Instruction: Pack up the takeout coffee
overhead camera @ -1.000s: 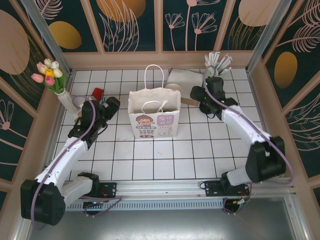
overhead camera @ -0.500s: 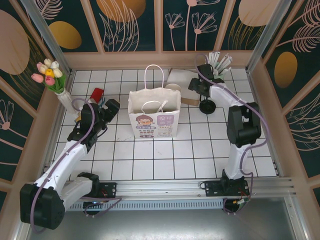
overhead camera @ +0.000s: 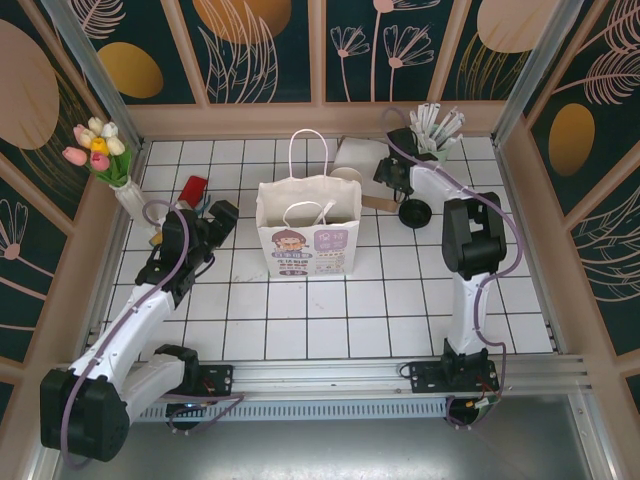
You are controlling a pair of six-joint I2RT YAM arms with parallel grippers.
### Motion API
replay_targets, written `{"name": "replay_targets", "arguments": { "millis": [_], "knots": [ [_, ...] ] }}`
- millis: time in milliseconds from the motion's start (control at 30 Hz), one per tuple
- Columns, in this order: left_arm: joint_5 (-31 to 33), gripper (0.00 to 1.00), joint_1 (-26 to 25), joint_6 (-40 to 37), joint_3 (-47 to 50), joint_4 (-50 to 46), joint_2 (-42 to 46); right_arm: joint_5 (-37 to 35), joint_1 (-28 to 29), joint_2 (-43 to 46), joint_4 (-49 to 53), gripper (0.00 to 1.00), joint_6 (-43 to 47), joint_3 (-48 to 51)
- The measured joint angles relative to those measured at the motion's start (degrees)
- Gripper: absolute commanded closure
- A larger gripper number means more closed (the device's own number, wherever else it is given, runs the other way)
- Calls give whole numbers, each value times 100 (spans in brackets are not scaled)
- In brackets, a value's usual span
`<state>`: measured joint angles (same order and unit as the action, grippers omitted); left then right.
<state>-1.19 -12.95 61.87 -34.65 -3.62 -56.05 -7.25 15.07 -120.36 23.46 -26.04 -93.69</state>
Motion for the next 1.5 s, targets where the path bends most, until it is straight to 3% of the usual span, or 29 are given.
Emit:
{"name": "replay_targets", "arguments": {
  "millis": [1000, 1300, 1500],
  "knots": [
    [96, 1, 0, 35, 151, 0, 160, -535, 116, -911, 780, 32, -136, -1189],
    [175, 1, 0, 13, 153, 0, 229, -542, 125, -975, 901, 38, -133, -1353],
    [175, 1, 0, 13, 157, 0, 245, -623, 186, -975, 898, 49, -83, -1368]
  ]
}}
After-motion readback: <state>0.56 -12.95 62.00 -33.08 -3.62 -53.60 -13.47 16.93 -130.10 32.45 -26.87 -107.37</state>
